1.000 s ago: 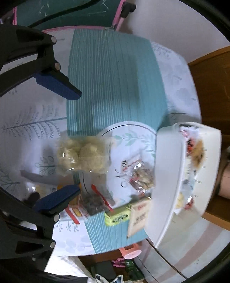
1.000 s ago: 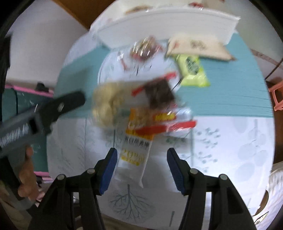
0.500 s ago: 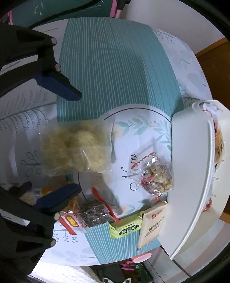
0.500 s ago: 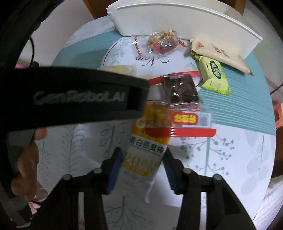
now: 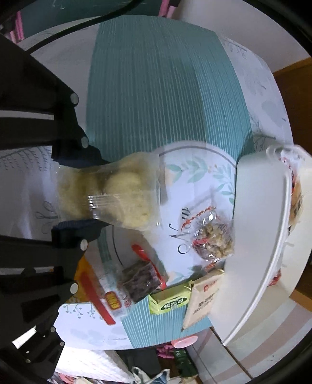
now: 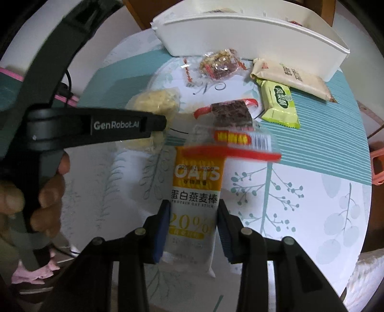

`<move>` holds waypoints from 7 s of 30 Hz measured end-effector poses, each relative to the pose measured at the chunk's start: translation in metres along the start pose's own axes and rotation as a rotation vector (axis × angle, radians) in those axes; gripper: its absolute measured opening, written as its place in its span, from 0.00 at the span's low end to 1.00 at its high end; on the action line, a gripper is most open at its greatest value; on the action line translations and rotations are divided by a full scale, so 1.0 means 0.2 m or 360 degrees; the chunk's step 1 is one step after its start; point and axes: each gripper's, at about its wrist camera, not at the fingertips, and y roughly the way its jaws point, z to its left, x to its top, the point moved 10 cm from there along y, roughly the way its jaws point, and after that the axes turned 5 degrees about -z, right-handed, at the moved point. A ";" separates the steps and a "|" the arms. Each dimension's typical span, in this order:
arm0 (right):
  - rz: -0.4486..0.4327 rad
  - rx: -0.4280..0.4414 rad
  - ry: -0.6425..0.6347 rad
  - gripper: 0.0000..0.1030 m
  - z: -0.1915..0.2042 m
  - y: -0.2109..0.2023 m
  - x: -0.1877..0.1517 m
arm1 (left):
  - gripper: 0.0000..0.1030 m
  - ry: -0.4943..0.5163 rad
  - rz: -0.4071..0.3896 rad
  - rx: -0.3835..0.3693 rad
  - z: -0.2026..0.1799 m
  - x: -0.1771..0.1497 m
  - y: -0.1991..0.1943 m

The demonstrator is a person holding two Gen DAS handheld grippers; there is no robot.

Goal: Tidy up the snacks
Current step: 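Lift both snacks into the white basket and open both tools, then withdraw both tools from the basket back over the table snacks, then grasp the red-labelled dark snack bag with the left tool while the right tool grasps the green pastry, then carry both snacks into the white basket and open both tools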

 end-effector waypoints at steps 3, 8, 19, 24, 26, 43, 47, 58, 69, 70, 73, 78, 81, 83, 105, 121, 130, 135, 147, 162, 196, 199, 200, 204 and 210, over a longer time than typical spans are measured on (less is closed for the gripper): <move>-0.0020 0.0078 0.0011 0.36 0.00 -0.09 0.03 | 0.32 -0.0044 -0.0034 -0.0036 0.02 -0.03 -0.10; -0.0089 0.0190 0.0055 0.36 -0.02 -0.25 0.05 | 0.32 -0.0039 -0.0111 -0.0055 0.03 -0.01 -0.29; -0.0411 0.0258 0.0138 0.37 -0.05 -0.61 0.44 | 0.32 0.0109 -0.0409 -0.0165 -0.15 0.37 -0.76; -0.0616 0.0192 0.0087 0.37 -0.11 -0.88 0.76 | 0.32 0.0204 -0.0553 -0.0158 -0.24 0.64 -0.94; -0.0691 0.0154 0.0062 0.37 -0.13 -0.98 0.88 | 0.32 0.0232 -0.0599 -0.0151 -0.27 0.76 -0.99; -0.0936 -0.0091 0.0118 0.39 -0.34 -1.16 1.64 | 0.32 0.0307 -0.0707 -0.0068 -0.36 1.45 -0.93; -0.0869 -0.0122 0.0191 0.39 -0.43 -1.04 1.71 | 0.33 0.0289 -0.0618 -0.0073 -0.35 1.48 -0.78; -0.0702 -0.0212 0.0275 0.41 -0.57 -0.79 1.77 | 0.56 0.0326 -0.0487 -0.0015 -0.33 1.47 -0.53; -0.0625 -0.0233 0.0325 0.49 -0.57 -0.71 1.74 | 0.94 0.0329 -0.0485 -0.0016 -0.32 1.47 -0.54; -0.0625 -0.0235 0.0327 0.49 -0.57 -0.71 1.74 | 0.94 0.0327 -0.0488 -0.0014 -0.32 1.47 -0.54; -0.0626 -0.0238 0.0329 0.49 -0.56 -0.72 1.74 | 0.94 0.0321 -0.0488 -0.0014 -0.32 1.46 -0.55; -0.0624 -0.0227 0.0325 0.49 -0.54 -0.73 1.72 | 0.94 0.0323 -0.0501 -0.0018 -0.34 1.41 -0.60; -0.0631 -0.0223 0.0318 0.49 -0.53 -0.76 1.69 | 0.94 0.0331 -0.0510 -0.0012 -0.35 1.38 -0.63; -0.0637 -0.0220 0.0315 0.49 -0.52 -0.78 1.67 | 0.94 0.0336 -0.0517 -0.0003 -0.37 1.36 -0.65; -0.0701 -0.0162 0.0222 0.49 -0.38 -1.05 1.31 | 0.95 0.0348 -0.0709 -0.0006 -0.42 1.01 -1.05; -0.0478 -0.0130 0.0334 0.52 -0.49 -0.75 0.76 | 0.95 0.0196 -0.0358 -0.0077 -0.44 0.36 -0.52; -0.0308 -0.0145 0.0446 0.52 -0.58 -0.42 0.57 | 0.95 0.0031 -0.0172 0.0045 -0.42 0.08 -0.04; -0.0218 -0.0132 0.0493 0.52 -0.60 -0.25 0.55 | 0.92 -0.0053 -0.0154 0.0019 -0.44 0.02 0.08; -0.0052 -0.0211 0.0403 0.52 -0.56 0.09 0.62 | 0.72 -0.0155 -0.0186 0.0025 -0.38 0.01 0.16; -0.0010 -0.0383 0.0144 0.36 -0.48 0.19 0.54 | 0.48 -0.0152 -0.0172 -0.0037 -0.20 -0.03 0.08; -0.0590 0.0071 0.0140 0.36 -0.29 -0.84 0.92 | 0.48 0.0137 -0.0677 0.0081 -0.22 0.79 -0.89; -0.0694 0.0036 0.0112 0.36 -0.28 -0.95 1.08 | 0.49 0.0158 -0.0746 0.0095 -0.24 0.95 -0.96; -0.0715 0.0029 0.0107 0.36 -0.29 -0.97 1.12 | 0.49 0.0165 -0.0757 0.0092 -0.24 0.98 -0.97; -0.0796 -0.0021 0.0109 0.36 -0.31 -1.04 1.29 | 0.49 0.0196 -0.0807 0.0107 -0.28 1.14 -1.00; -0.0818 -0.0090 0.0155 0.36 -0.38 -1.01 1.42 | 0.50 0.0232 -0.0790 0.0112 -0.32 1.29 -0.92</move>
